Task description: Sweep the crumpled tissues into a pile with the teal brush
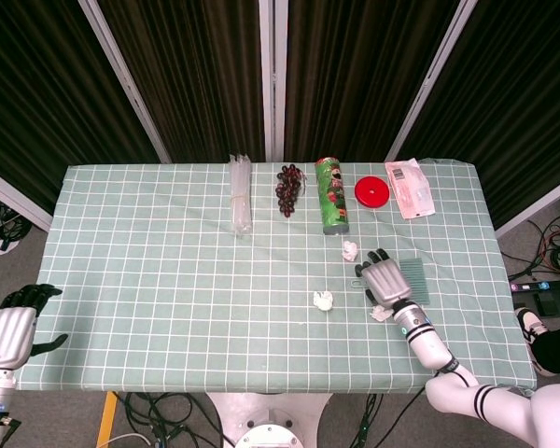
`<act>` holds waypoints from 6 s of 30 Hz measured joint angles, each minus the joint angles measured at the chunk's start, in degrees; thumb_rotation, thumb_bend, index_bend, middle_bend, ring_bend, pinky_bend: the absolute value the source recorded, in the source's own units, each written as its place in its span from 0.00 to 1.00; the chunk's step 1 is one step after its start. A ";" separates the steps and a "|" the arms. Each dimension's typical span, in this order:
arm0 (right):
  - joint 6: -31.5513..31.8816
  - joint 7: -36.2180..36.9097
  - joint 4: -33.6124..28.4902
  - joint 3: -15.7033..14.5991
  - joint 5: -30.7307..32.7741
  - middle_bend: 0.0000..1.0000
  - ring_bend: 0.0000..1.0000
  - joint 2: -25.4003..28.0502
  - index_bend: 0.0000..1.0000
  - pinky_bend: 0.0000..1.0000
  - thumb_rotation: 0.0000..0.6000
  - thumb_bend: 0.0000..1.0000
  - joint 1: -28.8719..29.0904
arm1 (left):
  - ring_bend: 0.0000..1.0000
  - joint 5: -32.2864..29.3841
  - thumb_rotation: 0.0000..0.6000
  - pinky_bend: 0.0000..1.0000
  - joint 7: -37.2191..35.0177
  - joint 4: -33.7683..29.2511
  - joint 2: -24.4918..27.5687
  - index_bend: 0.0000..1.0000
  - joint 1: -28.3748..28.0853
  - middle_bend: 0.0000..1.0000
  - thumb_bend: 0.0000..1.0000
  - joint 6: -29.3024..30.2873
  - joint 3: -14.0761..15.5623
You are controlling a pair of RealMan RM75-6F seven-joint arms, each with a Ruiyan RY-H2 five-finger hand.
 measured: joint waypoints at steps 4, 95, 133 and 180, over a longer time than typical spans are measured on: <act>0.02 -0.70 0.19 -0.30 0.11 0.45 0.18 -0.28 0.43 0.15 1.00 0.26 0.10 | 0.19 0.04 1.00 0.25 -0.41 0.45 -0.24 0.28 0.03 0.23 0.00 0.00 0.03; 22.71 66.73 -9.30 -8.43 -17.12 0.67 0.37 16.08 0.79 0.24 1.00 0.47 2.52 | 0.19 -0.72 1.00 0.25 7.24 -8.01 3.36 0.28 0.04 0.23 0.00 1.18 -0.66; 21.39 50.28 0.53 2.82 -9.85 0.67 0.37 -14.66 0.79 0.19 1.00 0.47 -3.46 | 0.19 0.05 1.00 0.25 0.99 -3.45 1.56 0.28 0.68 0.23 0.00 1.25 -0.04; 7.41 24.08 -4.98 -3.43 -10.06 0.25 0.03 7.52 0.15 0.00 1.00 0.33 -4.25 | 0.19 1.38 1.00 0.25 3.28 -6.01 2.71 0.28 0.88 0.23 0.00 2.00 0.49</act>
